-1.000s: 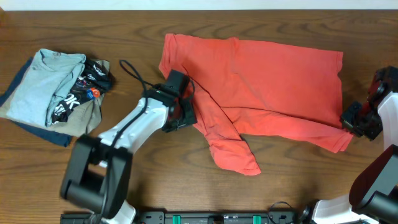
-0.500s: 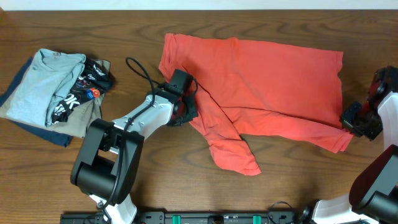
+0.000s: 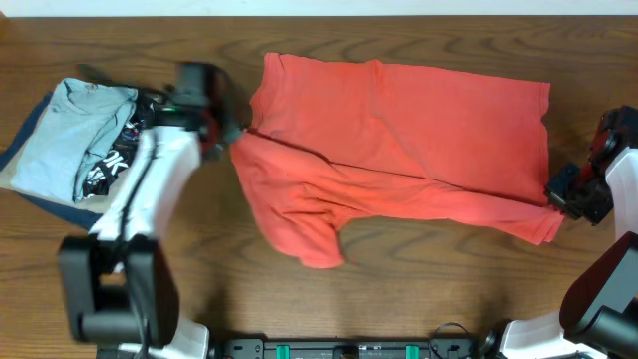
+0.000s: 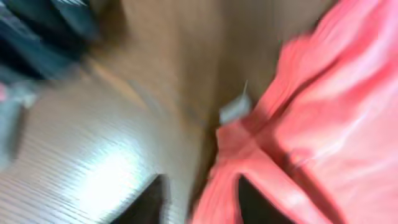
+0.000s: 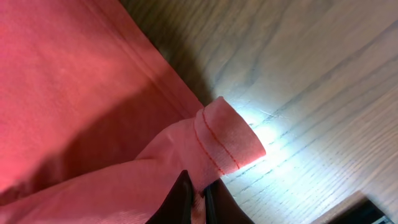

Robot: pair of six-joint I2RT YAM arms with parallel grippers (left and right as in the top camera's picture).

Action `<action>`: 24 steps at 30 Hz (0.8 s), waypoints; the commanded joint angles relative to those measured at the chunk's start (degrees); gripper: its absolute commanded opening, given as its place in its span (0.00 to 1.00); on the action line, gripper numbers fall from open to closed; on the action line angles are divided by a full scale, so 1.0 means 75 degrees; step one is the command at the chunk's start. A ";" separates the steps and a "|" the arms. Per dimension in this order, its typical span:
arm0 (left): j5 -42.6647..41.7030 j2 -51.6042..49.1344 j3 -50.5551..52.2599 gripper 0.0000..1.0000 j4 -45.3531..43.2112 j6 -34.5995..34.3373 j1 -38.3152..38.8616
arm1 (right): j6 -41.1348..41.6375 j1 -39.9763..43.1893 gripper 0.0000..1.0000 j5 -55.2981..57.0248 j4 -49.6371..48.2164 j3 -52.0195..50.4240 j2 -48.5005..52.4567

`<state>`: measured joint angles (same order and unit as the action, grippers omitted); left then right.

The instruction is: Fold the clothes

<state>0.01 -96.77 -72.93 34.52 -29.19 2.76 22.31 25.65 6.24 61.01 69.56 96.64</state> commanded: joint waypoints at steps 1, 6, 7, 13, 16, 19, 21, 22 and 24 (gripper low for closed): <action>-0.0749 0.0067 -0.0044 0.64 0.0399 0.0146 -0.0131 | -0.0102 -0.0090 0.09 -0.0067 0.0009 -0.0009 -0.0026; -0.1457 -0.0187 0.0201 0.70 0.1795 0.0143 0.0160 | -0.0178 -0.0160 0.09 -0.0067 0.0017 -0.0009 -0.0026; -0.1524 -0.0262 0.0268 0.69 0.2142 0.0140 0.0262 | -0.0189 -0.0166 0.09 -0.0067 0.0023 -0.0009 -0.0026; -0.1545 -0.0358 0.1186 0.68 0.2527 0.0140 0.1032 | -0.0184 -0.0172 0.09 -0.0067 0.0038 -0.0009 -0.0026; -0.1545 -0.0358 0.1751 0.68 0.2107 0.0140 0.1399 | -0.0187 -0.0172 0.09 -0.0067 0.0099 -0.0009 -0.0026; -0.1545 -0.0358 0.2270 0.68 0.1448 0.0079 0.1623 | -0.0187 -0.0172 0.10 -0.0064 0.0131 -0.0009 -0.0026; -0.1545 -0.0364 0.2623 0.68 0.0930 -0.0079 0.1705 | -0.0187 -0.0172 0.10 -0.0064 0.0134 -0.0009 -0.0026; -0.1547 -0.0367 0.2736 0.68 0.0746 -0.0093 0.1716 | -0.0189 -0.0172 0.10 -0.0064 0.0137 -0.0009 -0.0026; -0.1542 -0.0376 0.3013 0.68 0.0283 -0.0087 0.1728 | -0.0189 -0.0172 0.09 -0.0061 0.0160 -0.0009 -0.0026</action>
<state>-11.55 -98.91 -53.10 39.40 -28.93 15.57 21.65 25.26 5.80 61.95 69.56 96.64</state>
